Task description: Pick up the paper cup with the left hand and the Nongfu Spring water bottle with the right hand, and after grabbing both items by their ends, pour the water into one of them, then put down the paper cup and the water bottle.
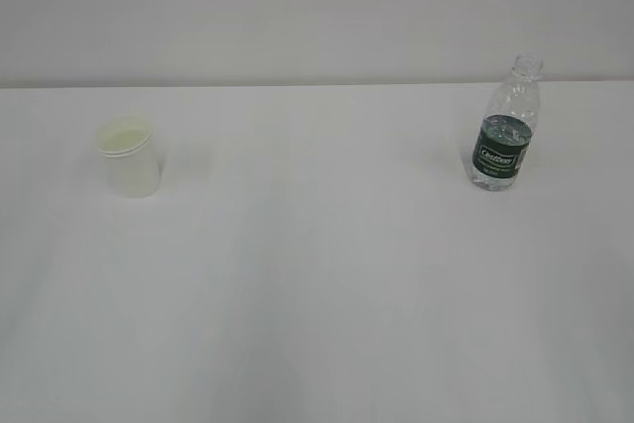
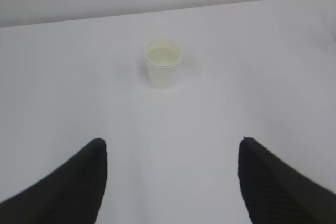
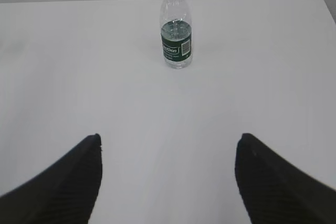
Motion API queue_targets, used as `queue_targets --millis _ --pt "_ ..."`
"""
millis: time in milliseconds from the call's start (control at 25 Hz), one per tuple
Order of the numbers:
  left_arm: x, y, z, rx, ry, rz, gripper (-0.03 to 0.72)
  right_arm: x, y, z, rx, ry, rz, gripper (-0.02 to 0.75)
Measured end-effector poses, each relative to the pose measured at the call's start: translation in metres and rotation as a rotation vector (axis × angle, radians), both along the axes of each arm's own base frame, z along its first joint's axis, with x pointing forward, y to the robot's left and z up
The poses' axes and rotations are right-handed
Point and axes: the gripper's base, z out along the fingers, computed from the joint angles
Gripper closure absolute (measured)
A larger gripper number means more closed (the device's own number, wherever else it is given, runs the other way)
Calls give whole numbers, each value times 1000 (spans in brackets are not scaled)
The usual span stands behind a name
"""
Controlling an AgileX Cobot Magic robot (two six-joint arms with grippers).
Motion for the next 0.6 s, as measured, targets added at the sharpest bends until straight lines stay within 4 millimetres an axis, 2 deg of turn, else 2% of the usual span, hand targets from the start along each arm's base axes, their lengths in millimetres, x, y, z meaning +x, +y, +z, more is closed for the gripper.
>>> queue_targets --millis 360,600 --pt "-58 17 -4 -3 -22 5 131 -31 -4 -10 4 55 -8 148" --pt "-72 18 -12 -25 50 -11 146 -39 -5 -16 -5 125 -14 148"
